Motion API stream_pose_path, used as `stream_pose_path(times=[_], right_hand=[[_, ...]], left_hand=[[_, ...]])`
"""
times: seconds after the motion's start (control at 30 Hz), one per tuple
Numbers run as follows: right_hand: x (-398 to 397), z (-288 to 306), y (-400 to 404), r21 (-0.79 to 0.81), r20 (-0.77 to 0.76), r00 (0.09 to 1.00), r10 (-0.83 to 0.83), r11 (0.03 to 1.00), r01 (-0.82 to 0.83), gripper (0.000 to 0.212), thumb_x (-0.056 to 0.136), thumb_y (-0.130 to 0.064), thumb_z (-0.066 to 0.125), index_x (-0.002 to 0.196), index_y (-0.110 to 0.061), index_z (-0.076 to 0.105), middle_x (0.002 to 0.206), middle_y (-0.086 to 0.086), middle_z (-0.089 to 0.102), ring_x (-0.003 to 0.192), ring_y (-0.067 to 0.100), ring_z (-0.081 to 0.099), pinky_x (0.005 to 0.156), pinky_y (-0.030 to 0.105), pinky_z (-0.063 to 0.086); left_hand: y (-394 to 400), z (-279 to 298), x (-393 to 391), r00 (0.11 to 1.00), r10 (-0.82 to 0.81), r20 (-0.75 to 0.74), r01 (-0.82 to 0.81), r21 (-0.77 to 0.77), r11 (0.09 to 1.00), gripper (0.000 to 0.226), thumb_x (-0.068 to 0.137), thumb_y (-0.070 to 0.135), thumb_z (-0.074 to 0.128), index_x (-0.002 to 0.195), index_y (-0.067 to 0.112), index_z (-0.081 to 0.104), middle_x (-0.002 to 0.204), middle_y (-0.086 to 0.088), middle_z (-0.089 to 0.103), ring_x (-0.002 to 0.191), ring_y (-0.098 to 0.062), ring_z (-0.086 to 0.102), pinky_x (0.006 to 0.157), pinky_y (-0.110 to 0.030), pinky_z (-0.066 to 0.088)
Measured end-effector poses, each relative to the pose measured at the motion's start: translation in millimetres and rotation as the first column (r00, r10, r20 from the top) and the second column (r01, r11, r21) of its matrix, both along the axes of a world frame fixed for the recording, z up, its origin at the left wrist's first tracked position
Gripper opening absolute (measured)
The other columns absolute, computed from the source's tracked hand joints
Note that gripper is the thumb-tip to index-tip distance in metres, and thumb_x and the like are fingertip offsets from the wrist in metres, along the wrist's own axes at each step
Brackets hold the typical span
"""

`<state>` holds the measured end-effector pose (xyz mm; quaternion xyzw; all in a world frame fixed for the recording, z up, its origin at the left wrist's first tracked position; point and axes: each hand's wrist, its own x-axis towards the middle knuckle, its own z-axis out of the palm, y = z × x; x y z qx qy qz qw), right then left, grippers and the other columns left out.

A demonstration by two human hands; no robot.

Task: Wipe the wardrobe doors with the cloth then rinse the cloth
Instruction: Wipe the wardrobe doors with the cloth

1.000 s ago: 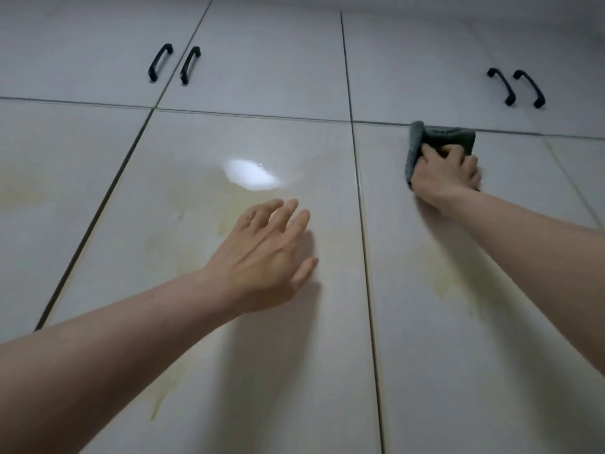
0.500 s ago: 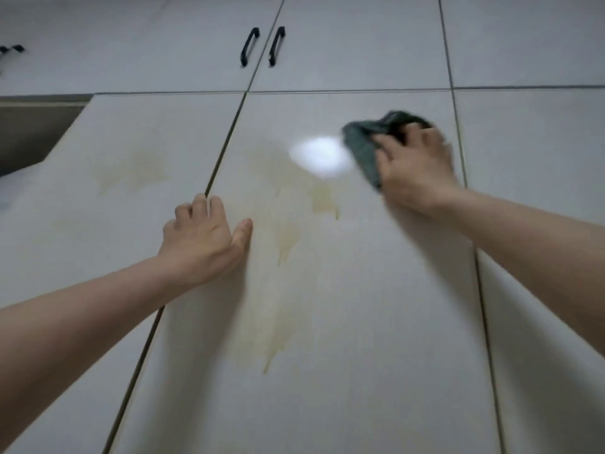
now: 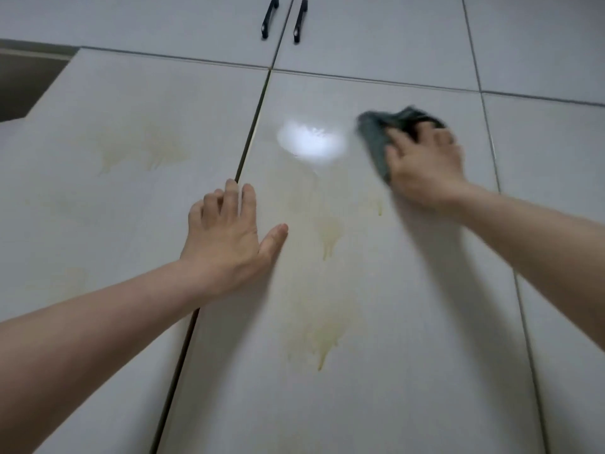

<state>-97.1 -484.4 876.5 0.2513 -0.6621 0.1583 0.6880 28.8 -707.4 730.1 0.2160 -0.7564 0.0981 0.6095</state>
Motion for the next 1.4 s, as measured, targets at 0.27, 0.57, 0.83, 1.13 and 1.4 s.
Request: stream_pose_path(times=[0.27,0.57,0.83,1.13,1.4], right_hand=[[18.6,-21.4,-54.8,-0.078,0.034,0.999,0.033,0.996,-0.03,0.043,0.096,-0.026,0.036,0.139,-0.03,0.036,0.138,0.017,0.031,0.127,0.038,0.028,0.106,0.053,0.019],[17.5,4.9,-56.0,0.133,-0.173,0.981,0.086,0.989,-0.063,0.045,0.1,-0.049,0.022,0.14,-0.037,0.039,0.138,0.012,0.038,0.129,0.032,0.032,0.109,0.041,0.021],[12.5,24.3,-40.8,-0.102,0.032,0.999,0.025,0.995,-0.022,0.048,0.097,-0.02,0.033,0.145,-0.021,0.033,0.149,0.018,0.025,0.139,0.037,0.02,0.111,0.047,0.016],[24.0,0.3,-76.3,0.309,-0.278,0.95,0.142,0.95,-0.051,0.046,0.099,-0.048,0.024,0.142,-0.037,0.037,0.135,0.009,0.038,0.127,0.031,0.03,0.107,0.039,0.019],[32.4,2.5,-76.8,-0.028,-0.048,0.999,-0.001,1.0,-0.001,0.037,0.094,-0.025,0.035,0.13,-0.021,0.043,0.132,0.018,0.035,0.122,0.035,0.031,0.098,0.045,0.024]], left_hand=[[-15.3,-3.1,-0.4,1.0,-0.001,-0.001,0.001,-0.084,0.996,0.083,0.091,0.068,0.019,0.153,0.014,0.008,0.156,-0.011,0.009,0.134,-0.032,0.016,0.115,-0.049,0.013],[-9.8,-2.6,8.2,0.993,0.109,0.04,-0.104,-0.11,0.988,0.09,0.084,0.071,0.006,0.152,0.012,0.014,0.157,-0.016,0.017,0.135,-0.035,0.025,0.114,-0.05,0.017],[-10.4,-3.4,5.2,0.99,0.139,0.036,-0.135,-0.095,0.986,0.096,0.078,0.073,-0.005,0.154,0.016,0.01,0.157,-0.011,0.012,0.132,-0.029,0.017,0.114,-0.045,0.012],[-15.1,-2.3,11.2,0.988,0.152,0.031,-0.145,-0.152,0.978,0.086,0.081,0.074,0.004,0.146,0.021,0.02,0.151,-0.005,0.023,0.127,-0.029,0.027,0.11,-0.045,0.012],[-32.2,-10.4,33.2,0.985,0.136,0.108,-0.099,-0.292,0.951,0.078,0.087,0.068,0.009,0.147,0.021,0.025,0.156,-0.003,0.022,0.136,-0.023,0.024,0.111,-0.039,0.005]])
